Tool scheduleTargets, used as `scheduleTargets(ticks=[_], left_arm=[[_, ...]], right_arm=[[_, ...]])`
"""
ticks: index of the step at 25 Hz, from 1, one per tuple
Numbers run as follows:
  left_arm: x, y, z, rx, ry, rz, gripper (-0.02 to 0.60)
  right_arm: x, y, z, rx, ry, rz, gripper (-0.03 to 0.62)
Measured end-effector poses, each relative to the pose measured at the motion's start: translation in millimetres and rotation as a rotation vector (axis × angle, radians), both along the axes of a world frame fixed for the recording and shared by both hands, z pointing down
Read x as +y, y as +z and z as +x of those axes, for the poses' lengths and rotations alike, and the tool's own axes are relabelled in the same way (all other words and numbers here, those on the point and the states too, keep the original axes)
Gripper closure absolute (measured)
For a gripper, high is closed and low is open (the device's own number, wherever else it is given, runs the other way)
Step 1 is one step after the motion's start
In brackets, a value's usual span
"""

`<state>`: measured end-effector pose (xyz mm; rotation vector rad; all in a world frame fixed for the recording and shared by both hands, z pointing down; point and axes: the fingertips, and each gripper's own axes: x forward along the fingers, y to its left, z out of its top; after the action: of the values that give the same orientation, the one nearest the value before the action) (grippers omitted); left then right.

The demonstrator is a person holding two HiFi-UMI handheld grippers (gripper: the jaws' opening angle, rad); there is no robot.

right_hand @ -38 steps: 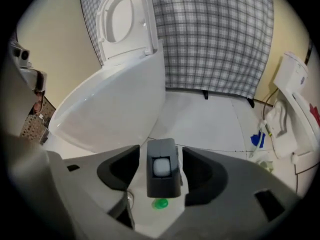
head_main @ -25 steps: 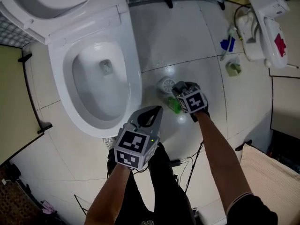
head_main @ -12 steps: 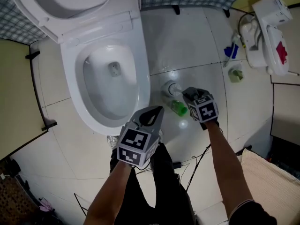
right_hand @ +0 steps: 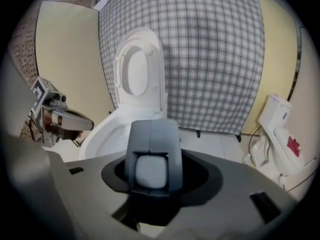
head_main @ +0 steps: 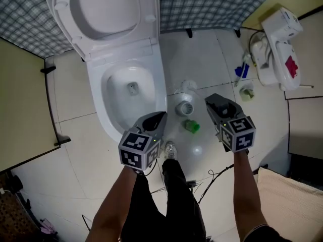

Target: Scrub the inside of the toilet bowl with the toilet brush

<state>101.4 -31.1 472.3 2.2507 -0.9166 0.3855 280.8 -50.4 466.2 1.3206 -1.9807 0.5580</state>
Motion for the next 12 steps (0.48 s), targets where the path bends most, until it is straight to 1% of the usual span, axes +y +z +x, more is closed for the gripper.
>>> scheduleTargets(ticks=[3,7,9,12], left_arm=[[-13.4,-23.0,-23.7,-0.009,-0.031,0.037,0.575],[-27.9,-53.1,-57.3,-0.017,-0.082,0.086,0.575],[-30.7,-62.4,-73.3,-0.028,-0.104,0.100,0.575],[-28.4,-63.1,-97.2,-0.046,-0.141,0.101,0.575]], right_arm=[[-13.7,-54.6,-29.9,-0.035,-0.017,0.110,0.367],[-24.5,-106.0,-74.0,-0.092,-0.060,0.209,0.367],[-27.9,-118.4,-100.4,-0.126,-0.094,0.229,0.367],[-30.8,-113.7,-143.0,-0.171,-0.154,0.220,0.367]])
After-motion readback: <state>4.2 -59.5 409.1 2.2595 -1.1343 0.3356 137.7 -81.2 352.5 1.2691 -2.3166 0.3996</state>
